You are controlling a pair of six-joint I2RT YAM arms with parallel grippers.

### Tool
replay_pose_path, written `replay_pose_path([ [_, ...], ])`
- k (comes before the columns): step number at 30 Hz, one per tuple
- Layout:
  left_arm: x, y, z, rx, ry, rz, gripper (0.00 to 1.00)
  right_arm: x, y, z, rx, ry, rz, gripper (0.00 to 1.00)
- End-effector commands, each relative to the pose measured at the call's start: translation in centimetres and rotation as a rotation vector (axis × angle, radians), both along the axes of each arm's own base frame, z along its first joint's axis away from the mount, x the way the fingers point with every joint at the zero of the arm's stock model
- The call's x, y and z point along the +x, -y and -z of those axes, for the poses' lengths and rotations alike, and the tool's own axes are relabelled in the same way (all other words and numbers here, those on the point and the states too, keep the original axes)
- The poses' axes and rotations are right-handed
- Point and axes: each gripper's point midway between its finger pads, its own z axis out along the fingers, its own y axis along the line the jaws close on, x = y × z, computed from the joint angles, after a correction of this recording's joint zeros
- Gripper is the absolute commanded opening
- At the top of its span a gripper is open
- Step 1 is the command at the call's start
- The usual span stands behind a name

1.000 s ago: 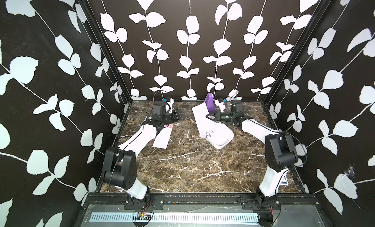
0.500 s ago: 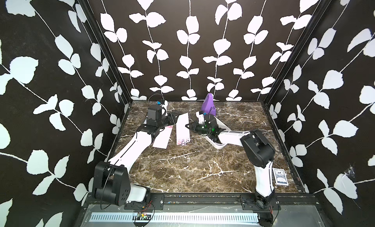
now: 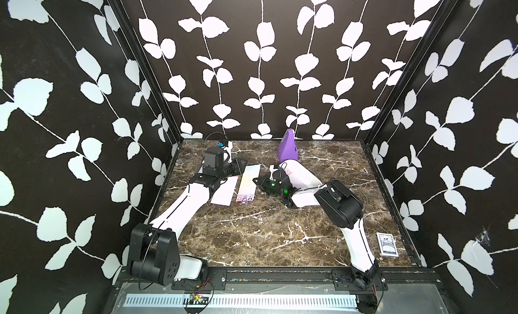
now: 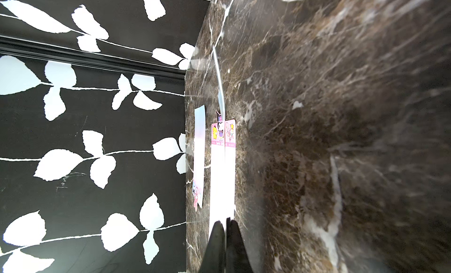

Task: Take the stickers out of the storage box
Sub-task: Place the sticker at the center of the board.

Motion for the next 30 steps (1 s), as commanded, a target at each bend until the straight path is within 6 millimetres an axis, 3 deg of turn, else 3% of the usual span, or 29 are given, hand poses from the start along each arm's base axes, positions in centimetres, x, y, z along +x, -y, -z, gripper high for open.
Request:
replay_pose_path([
  [1, -0.2, 0.0, -1.2, -0.002, 0.037, 0.016, 0.4, 0.3, -1.1, 0.0, 0.029, 0.009, -0.016, 0.0],
  [9, -0.1, 0.0, -1.3, -0.003, 0.034, 0.019, 0.4, -0.4, -1.3, 1.5, 0.016, -0.036, -0.04, 0.01],
  [13, 0.0, 0.2, -1.4, -0.007, 0.035, 0.023, 0.4, -0.5, -1.2, 1.3, 0.014, -0.033, -0.045, 0.11],
  [18, 0.1, 0.4, -1.5, -0.015, 0.036, 0.028, 0.4, -0.6, -1.3, 0.8, -0.001, -0.016, -0.059, 0.39],
  [28, 0.0, 0.4, -1.5, -0.016, 0.037, 0.03, 0.4, -0.9, -0.8, -1.5, -0.053, 0.041, -0.071, 0.58],
  [30, 0.0, 0.4, -1.5, -0.018, 0.037, 0.03, 0.4, -1.0, -0.6, -1.9, -0.073, 0.051, -0.075, 0.65],
])
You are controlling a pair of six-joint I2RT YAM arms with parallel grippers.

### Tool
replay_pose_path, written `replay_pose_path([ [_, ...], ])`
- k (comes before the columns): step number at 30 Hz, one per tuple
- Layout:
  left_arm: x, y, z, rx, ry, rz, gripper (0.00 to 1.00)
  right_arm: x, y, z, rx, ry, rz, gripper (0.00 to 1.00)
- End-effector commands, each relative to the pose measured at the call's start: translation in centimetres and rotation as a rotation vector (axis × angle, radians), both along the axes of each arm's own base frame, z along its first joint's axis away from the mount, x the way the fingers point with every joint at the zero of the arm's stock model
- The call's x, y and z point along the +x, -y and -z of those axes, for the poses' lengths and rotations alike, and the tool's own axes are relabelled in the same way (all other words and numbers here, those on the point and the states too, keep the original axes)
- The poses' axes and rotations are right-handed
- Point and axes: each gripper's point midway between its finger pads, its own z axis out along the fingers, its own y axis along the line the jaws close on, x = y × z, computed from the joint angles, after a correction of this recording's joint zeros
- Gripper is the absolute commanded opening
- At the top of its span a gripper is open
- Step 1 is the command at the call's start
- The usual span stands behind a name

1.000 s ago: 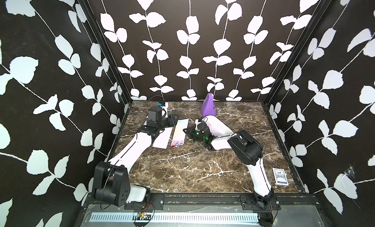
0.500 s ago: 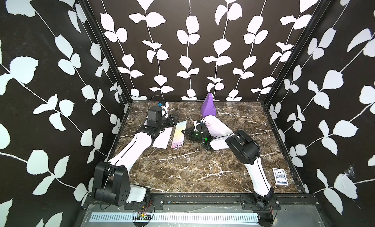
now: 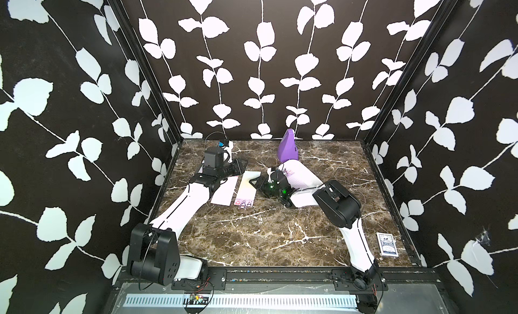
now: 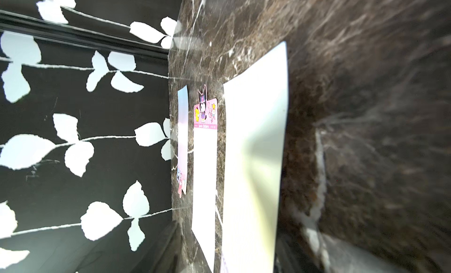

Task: Take the stickers out of the storage box
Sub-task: Place the sticker at the center of the board.

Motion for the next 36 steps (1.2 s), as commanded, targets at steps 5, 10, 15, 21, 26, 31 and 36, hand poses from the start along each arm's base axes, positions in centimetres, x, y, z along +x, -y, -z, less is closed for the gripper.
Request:
replay_pose_path([
  [5, 0.1, 0.1, -1.4, -0.015, 0.036, 0.007, 0.4, -0.1, 0.3, -5.1, -0.013, 0.097, -0.004, 0.99],
  [10, 0.1, 0.1, -1.6, -0.022, 0.042, 0.006, 0.4, -0.3, 0.3, -6.4, -0.018, 0.106, -0.014, 1.0],
  [15, 0.1, 0.1, -1.6, -0.026, 0.04, 0.009, 0.4, -0.5, 0.8, -6.0, -0.083, 0.09, -0.016, 0.99],
  [21, 0.0, 0.2, -1.5, -0.031, 0.035, 0.014, 0.39, -0.7, 2.1, -6.9, -0.164, 0.139, -0.01, 0.99],
  [26, 0.1, 0.4, -1.2, -0.035, 0.021, 0.021, 0.4, -0.7, 3.9, -9.2, -0.259, 0.23, -0.005, 0.99],
  [31, 0.2, 0.5, -0.4, -0.032, -0.012, 0.009, 0.4, -0.1, 6.9, -11.3, -0.355, 0.317, 0.001, 0.99],
  [36, -0.2, 2.5, 1.6, 0.013, -0.055, 0.04, 0.4, 0.9, 11.4, -11.1, -0.456, 0.326, -0.011, 0.99],
])
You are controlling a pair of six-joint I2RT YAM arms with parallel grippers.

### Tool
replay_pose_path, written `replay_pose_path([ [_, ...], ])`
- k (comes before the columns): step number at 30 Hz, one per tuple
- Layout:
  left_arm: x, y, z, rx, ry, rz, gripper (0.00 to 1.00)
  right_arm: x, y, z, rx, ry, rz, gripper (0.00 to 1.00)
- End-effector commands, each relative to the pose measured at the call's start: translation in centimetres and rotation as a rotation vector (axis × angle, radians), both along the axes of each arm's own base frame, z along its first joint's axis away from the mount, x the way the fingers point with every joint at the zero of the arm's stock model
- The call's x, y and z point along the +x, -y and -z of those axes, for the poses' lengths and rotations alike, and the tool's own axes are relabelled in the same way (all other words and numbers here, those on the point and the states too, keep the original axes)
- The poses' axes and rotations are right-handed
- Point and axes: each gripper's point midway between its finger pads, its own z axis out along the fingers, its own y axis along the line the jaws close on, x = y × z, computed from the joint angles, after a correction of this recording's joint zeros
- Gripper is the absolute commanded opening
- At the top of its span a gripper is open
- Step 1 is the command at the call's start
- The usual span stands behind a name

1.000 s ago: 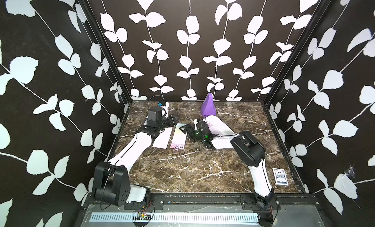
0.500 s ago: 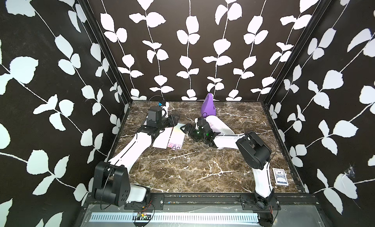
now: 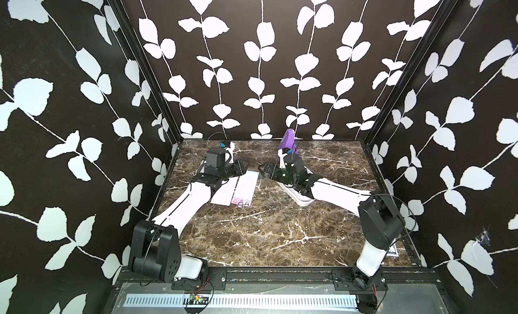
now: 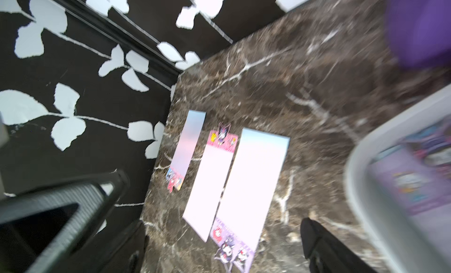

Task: Take the stickers out of the storage box
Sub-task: Place the sticker at the center of the board, then adjust the storage box at the center of the board.

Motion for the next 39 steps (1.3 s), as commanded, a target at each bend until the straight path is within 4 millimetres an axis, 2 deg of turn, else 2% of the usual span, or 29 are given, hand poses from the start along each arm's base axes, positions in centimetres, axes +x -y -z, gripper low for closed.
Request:
replay_pose_path([
  [1, -0.1, 2.0, 0.5, 0.019, -0.017, 0.039, 0.4, 0.5, 4.1, 1.6, -0.15, 0.005, -0.003, 0.99],
  [9, 0.3, 8.2, 4.4, 0.01, -0.136, 0.186, 0.4, 0.9, 13.5, 2.6, -0.498, -0.044, 0.006, 0.99],
  [11, 0.6, 9.3, 5.3, 0.003, -0.17, 0.212, 0.4, 1.1, 15.1, 2.9, -0.583, -0.071, -0.013, 0.99],
  [14, 1.0, 10.6, 6.8, 0.013, -0.221, 0.234, 0.4, 1.1, 16.5, 4.6, -0.628, -0.155, -0.075, 0.99],
  [18, 1.6, 11.3, 8.4, 0.025, -0.274, 0.238, 0.41, 1.3, 16.7, 7.5, -0.576, -0.27, -0.151, 0.99],
  [22, 1.7, 11.7, 9.0, 0.037, -0.285, 0.246, 0.41, 1.5, 16.4, 9.0, -0.552, -0.302, -0.181, 0.99],
  [28, 1.8, 12.1, 10.0, 0.05, -0.306, 0.251, 0.41, 1.8, 16.0, 9.2, -0.521, -0.269, -0.163, 0.99],
  [33, 2.1, 13.2, 10.6, 0.046, -0.317, 0.27, 0.41, 2.0, 16.8, 9.1, -0.563, -0.252, -0.136, 0.99],
  [39, 2.7, 14.7, 11.3, 0.048, -0.327, 0.29, 0.41, 1.9, 17.8, 10.3, -0.637, -0.279, -0.133, 0.99],
])
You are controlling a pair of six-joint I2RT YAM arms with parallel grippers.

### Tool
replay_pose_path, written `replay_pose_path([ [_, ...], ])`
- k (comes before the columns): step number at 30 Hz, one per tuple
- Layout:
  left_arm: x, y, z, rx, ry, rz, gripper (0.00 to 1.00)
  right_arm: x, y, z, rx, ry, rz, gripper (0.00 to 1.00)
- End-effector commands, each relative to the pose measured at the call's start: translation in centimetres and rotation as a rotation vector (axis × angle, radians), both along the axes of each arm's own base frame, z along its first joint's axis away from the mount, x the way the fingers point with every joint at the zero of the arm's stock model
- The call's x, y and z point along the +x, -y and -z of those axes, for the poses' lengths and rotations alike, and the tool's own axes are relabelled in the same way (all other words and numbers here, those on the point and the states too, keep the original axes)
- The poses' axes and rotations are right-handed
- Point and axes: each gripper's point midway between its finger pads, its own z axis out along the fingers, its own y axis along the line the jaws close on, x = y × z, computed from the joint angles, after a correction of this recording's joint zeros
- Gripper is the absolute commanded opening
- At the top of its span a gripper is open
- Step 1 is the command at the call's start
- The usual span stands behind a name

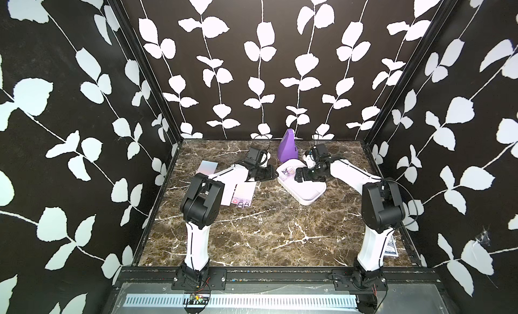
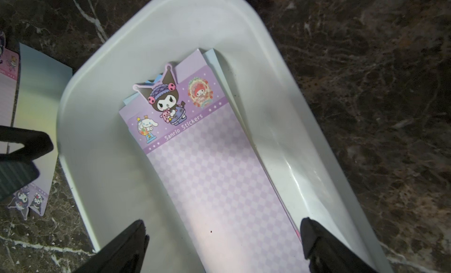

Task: Take the stickers out of the storage box
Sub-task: Adjust the storage box at the center of the board.

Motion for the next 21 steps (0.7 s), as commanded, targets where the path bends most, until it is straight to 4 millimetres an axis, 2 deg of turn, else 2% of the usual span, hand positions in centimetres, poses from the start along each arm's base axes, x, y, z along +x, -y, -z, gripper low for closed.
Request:
replay_pose_path([
  [1, 0.2, 1.0, -0.9, -0.016, 0.003, 0.022, 0.41, -0.4, 0.7, 0.2, -0.057, 0.004, -0.005, 0.99],
  [8, 1.1, 2.6, 0.0, -0.032, -0.01, 0.03, 0.41, -1.5, 1.4, 0.9, -0.073, -0.02, 0.015, 0.99],
  [14, 1.2, 5.1, 0.9, -0.049, -0.023, 0.069, 0.41, -5.0, 2.3, 1.6, -0.073, -0.049, 0.04, 0.99],
  [17, 1.1, 6.3, 1.3, -0.064, -0.033, 0.083, 0.4, -6.0, 2.9, 1.7, -0.081, -0.05, 0.051, 0.99],
  [21, 0.9, 7.1, 1.3, -0.071, -0.031, 0.098, 0.4, -6.1, 2.9, 1.4, -0.08, -0.049, 0.047, 0.99],
])
